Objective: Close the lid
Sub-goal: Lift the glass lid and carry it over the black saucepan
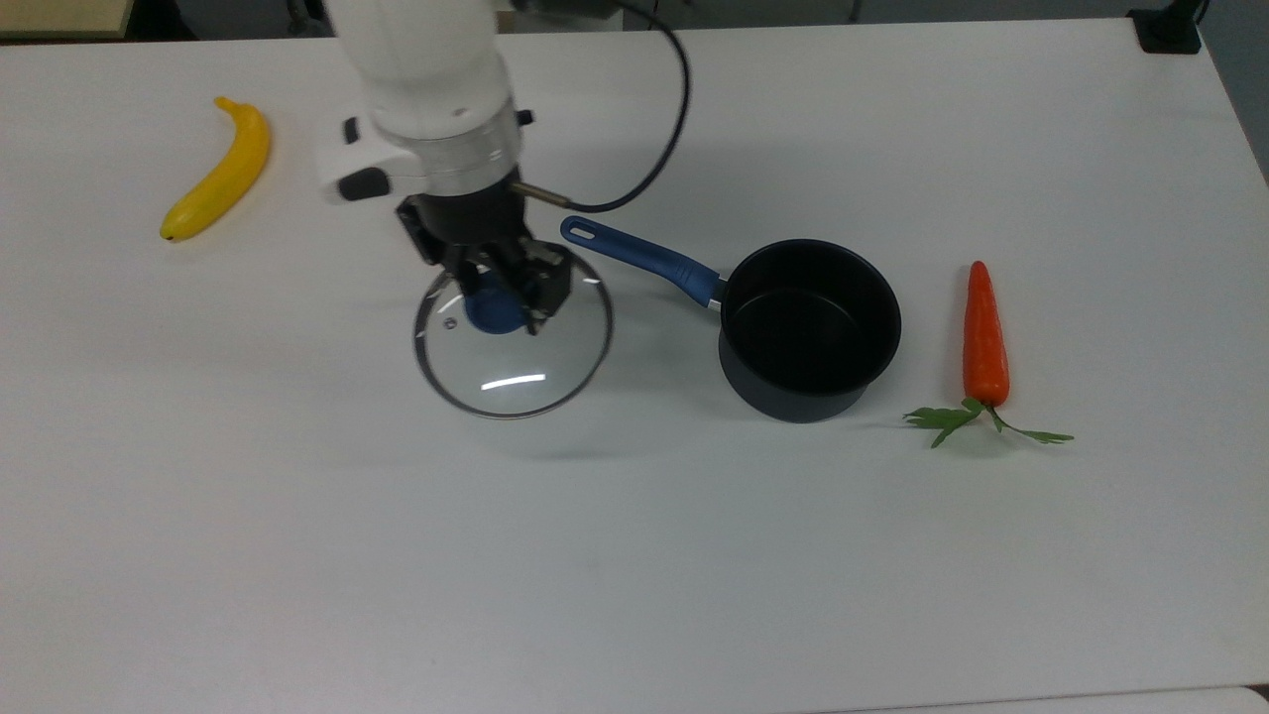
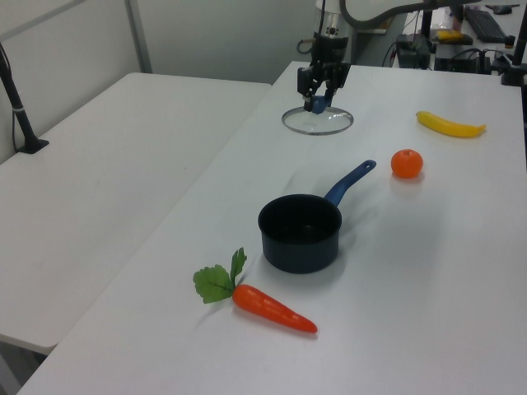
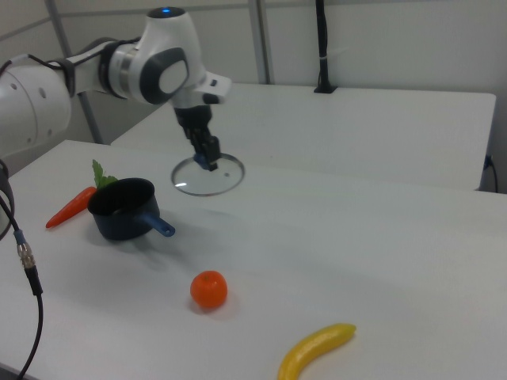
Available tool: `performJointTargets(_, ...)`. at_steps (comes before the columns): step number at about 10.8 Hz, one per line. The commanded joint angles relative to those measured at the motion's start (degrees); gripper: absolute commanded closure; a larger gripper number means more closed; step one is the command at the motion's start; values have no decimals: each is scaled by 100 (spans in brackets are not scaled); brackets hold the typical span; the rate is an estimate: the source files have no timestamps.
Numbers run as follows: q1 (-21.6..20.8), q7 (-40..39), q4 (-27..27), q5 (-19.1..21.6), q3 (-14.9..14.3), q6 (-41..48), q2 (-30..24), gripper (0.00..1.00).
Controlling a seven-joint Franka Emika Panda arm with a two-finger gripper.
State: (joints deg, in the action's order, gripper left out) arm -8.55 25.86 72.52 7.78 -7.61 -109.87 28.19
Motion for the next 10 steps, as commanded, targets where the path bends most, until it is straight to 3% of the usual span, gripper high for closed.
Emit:
performJointTargets(1,-602,437,-1,40,-57,212,-112,65)
performJointTargets(5,-1445,788,16,-162,-74,194,-86,65)
performJointTargets(10,-2071,1280,78,-566,-57,115,247,62)
